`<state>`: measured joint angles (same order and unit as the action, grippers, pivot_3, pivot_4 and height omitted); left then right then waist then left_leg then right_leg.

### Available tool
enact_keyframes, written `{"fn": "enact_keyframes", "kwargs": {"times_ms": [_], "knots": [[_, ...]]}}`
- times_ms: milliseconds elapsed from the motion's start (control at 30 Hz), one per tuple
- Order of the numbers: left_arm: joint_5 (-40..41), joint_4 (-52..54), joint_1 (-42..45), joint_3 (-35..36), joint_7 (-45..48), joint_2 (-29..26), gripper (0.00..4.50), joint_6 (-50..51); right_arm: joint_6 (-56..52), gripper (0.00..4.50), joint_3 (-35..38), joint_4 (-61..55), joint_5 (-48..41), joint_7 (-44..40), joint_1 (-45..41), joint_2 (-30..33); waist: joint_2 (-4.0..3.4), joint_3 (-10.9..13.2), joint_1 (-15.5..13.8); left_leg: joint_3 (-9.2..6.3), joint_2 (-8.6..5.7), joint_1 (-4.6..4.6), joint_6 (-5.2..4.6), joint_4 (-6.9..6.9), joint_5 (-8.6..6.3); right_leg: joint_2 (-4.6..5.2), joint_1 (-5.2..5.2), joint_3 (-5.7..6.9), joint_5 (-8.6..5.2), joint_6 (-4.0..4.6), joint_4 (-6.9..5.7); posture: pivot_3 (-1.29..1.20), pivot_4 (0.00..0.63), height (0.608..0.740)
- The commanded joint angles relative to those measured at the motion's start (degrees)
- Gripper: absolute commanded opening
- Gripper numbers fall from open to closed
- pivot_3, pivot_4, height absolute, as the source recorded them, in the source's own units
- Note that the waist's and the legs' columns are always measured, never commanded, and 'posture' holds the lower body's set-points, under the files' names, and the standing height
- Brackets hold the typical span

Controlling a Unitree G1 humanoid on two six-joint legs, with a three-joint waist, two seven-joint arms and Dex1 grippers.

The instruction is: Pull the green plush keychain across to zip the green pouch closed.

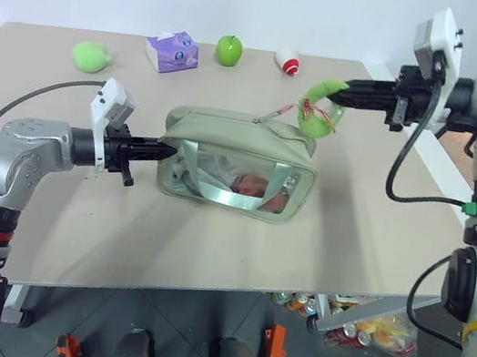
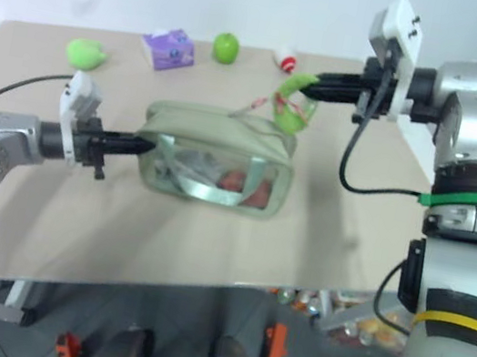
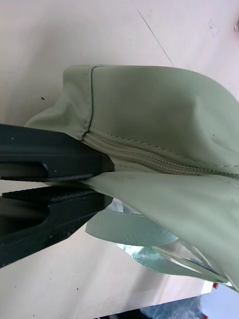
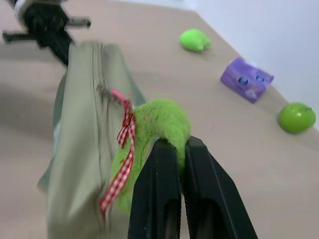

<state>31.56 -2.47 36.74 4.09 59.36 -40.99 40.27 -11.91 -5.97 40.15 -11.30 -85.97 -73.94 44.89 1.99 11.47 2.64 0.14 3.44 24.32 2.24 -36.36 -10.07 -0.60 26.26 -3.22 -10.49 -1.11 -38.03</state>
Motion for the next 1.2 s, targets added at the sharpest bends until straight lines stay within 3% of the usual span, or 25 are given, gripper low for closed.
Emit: {"fn": "enact_keyframes", "kwargs": {"times_ms": [33,200,367,500,600,800,967,1200], "knots": [[-0.03,0.13,0.61,-0.12,0.56,-0.13,0.00,-0.18,5.55,0.03,0.18,-6.09,3.73,-1.94,6.56,7.65,0.01,-0.01,-0.30,-0.01,0.00,0.01,0.00,0.00,0.00,0.00,-0.02,0.01,-0.02,-0.03,0.01,0.00,0.150,0.740],[0.10,0.32,0.40,-0.20,0.67,-0.18,0.00,0.11,12.66,0.03,-3.08,-8.16,13.34,3.30,12.57,13.78,-0.08,0.02,0.13,0.10,-0.10,-0.06,0.01,0.00,-0.01,0.07,0.00,-0.14,-0.07,-0.05,0.01,0.00,0.150,0.740],[0.05,-0.08,0.71,-0.40,0.78,-0.09,0.00,0.25,14.52,0.03,-3.45,-7.30,16.02,6.47,13.69,14.29,-0.07,0.02,0.16,0.08,-0.16,-0.15,0.02,-0.02,0.01,0.06,-0.04,-0.19,-0.04,0.00,-0.01,0.00,0.150,0.740],[0.26,0.19,0.53,-0.39,0.59,-0.05,0.00,0.38,11.83,0.03,-2.79,-12.46,13.84,7.39,17.83,12.40,-0.05,0.01,0.12,0.07,-0.23,-0.13,0.03,-0.04,0.03,0.07,-0.10,-0.29,-0.04,-0.04,0.00,0.00,0.150,0.740],[0.60,0.85,-0.19,-0.08,0.32,-0.15,0.00,0.67,9.60,0.03,-5.17,-21.41,13.77,9.89,25.63,8.01,0.05,-0.05,0.12,0.07,-0.24,-0.14,0.03,-0.02,0.02,0.05,-0.10,-0.33,-0.05,-0.09,0.00,0.00,0.150,0.740],[1.22,2.04,-1.14,0.42,-0.53,-0.12,0.00,1.51,13.85,0.03,-13.04,-23.81,23.26,16.80,34.29,2.45,0.02,-0.04,0.09,0.00,-0.25,-0.13,0.03,-0.06,0.03,0.02,-0.11,-0.31,-0.03,-0.11,-0.04,0.00,0.150,0.740],[1.76,3.07,-1.83,1.08,-1.20,-0.48,0.00,2.26,17.12,0.03,-15.65,-21.69,26.28,17.73,33.44,0.64,0.46,-0.31,0.16,0.03,-0.25,-0.46,0.04,-0.14,0.03,0.02,-0.43,-0.35,-0.04,-0.10,-0.02,0.00,0.150,0.740],[2.30,4.69,-3.37,2.38,-2.20,-0.91,0.00,3.24,17.18,0.03,-13.64,-18.18,24.83,14.98,29.30,1.03,0.57,-0.35,0.49,0.01,-0.25,-1.04,0.06,-0.07,0.02,0.02,-0.93,-0.35,-0.09,0.00,0.00,0.00,0.150,0.740]]}}
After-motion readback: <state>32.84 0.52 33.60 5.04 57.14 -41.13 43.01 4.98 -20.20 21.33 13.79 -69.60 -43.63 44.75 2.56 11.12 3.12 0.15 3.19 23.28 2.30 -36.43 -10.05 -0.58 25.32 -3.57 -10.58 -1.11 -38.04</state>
